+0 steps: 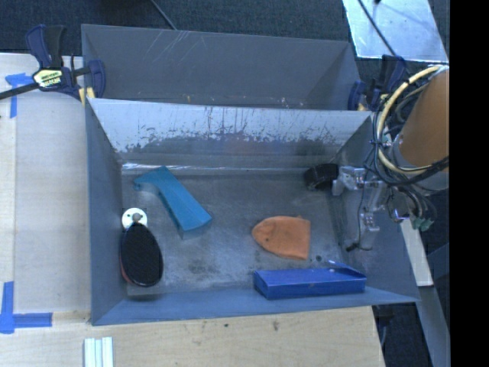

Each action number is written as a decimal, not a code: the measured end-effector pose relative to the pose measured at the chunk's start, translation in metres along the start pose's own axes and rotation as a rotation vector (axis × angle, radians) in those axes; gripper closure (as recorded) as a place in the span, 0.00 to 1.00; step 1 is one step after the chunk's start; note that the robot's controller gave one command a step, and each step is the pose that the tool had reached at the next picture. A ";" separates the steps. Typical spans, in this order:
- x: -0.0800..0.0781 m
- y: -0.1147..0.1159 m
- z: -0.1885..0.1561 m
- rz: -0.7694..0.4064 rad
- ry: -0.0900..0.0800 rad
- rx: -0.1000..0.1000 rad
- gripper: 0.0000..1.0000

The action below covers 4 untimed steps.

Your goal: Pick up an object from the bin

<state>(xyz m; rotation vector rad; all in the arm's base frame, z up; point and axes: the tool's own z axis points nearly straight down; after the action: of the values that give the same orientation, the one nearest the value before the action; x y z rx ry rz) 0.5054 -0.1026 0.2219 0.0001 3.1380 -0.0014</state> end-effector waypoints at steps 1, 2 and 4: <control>-0.001 0.001 0.001 0.005 0.000 0.000 0.00; -0.014 0.040 0.029 -0.037 0.002 -0.004 0.00; -0.031 0.062 0.086 -0.148 -0.003 0.000 0.00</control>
Offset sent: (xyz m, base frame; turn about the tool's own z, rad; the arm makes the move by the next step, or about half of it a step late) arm 0.0393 0.0284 -0.0541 -0.5786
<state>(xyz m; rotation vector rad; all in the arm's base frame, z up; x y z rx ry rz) 0.5364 -0.0403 0.1356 -0.2321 3.1268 -0.0016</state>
